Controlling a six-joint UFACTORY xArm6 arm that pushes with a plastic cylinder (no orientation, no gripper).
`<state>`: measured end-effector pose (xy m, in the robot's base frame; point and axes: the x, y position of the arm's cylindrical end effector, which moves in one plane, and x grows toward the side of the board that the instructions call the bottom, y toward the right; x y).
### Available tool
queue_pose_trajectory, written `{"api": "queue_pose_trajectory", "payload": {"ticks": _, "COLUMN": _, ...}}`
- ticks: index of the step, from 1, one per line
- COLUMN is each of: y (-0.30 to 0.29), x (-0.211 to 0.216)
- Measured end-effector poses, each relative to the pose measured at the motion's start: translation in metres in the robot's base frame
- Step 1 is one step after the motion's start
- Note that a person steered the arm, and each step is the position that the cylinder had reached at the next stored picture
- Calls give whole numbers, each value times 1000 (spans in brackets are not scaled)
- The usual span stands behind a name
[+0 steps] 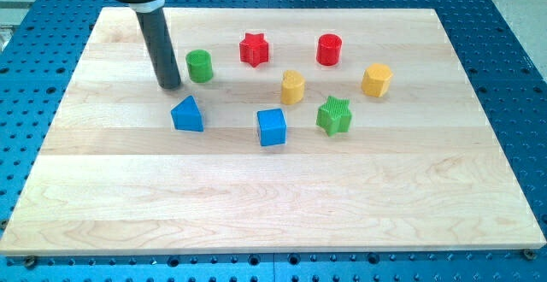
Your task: Move yellow heart towards the yellow hexagon
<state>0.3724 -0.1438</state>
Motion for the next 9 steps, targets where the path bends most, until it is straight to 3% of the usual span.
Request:
{"api": "queue_pose_trajectory", "payload": {"ticks": 3, "y": 80, "x": 35}}
{"api": "queue_pose_trajectory", "payload": {"ticks": 5, "y": 82, "x": 69}}
{"api": "queue_pose_trajectory", "payload": {"ticks": 7, "y": 82, "x": 32}}
{"api": "queue_pose_trajectory", "payload": {"ticks": 9, "y": 83, "x": 28}}
